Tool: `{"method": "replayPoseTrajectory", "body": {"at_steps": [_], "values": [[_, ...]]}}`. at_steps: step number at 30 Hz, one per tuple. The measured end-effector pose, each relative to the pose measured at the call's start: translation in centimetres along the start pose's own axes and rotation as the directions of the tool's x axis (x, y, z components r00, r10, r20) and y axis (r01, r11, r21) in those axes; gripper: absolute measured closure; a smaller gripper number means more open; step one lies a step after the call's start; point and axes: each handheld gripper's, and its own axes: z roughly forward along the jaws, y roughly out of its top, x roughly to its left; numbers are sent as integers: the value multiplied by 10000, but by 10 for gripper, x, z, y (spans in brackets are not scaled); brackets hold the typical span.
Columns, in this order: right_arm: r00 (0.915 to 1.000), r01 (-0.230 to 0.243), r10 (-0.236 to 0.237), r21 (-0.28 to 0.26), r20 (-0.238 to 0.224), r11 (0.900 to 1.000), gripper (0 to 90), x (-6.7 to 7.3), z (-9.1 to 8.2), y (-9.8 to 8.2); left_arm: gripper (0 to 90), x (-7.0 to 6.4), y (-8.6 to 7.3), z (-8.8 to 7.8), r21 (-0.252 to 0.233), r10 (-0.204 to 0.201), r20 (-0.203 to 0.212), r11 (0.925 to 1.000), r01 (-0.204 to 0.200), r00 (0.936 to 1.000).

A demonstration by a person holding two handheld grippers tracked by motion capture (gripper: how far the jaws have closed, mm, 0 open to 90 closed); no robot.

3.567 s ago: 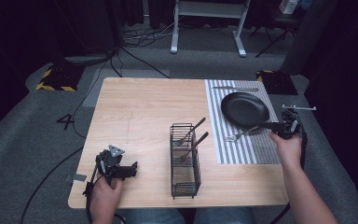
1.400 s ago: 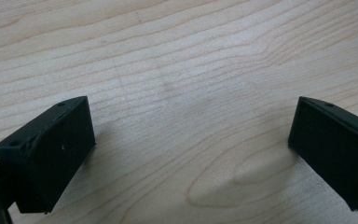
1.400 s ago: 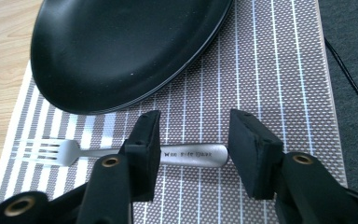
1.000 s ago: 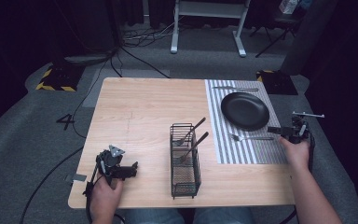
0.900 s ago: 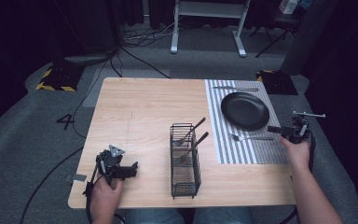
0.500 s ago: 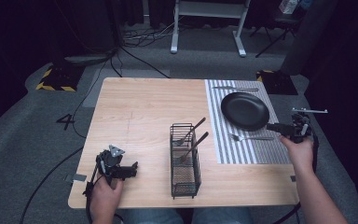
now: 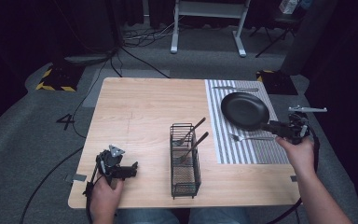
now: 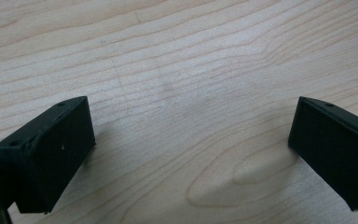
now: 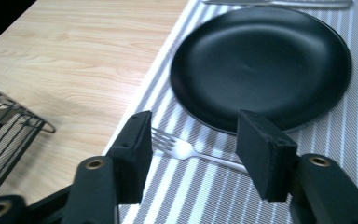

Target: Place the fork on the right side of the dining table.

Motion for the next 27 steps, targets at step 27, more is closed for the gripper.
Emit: {"method": "replayPoseTrajectory", "body": {"at_steps": [27], "values": [[9714, 1643, -1580, 213, -1774, 9862, 323, 69, -2, -11, 4, 0, 0, 0, 1, -5, 9, 10000, 5, 10000]]}}
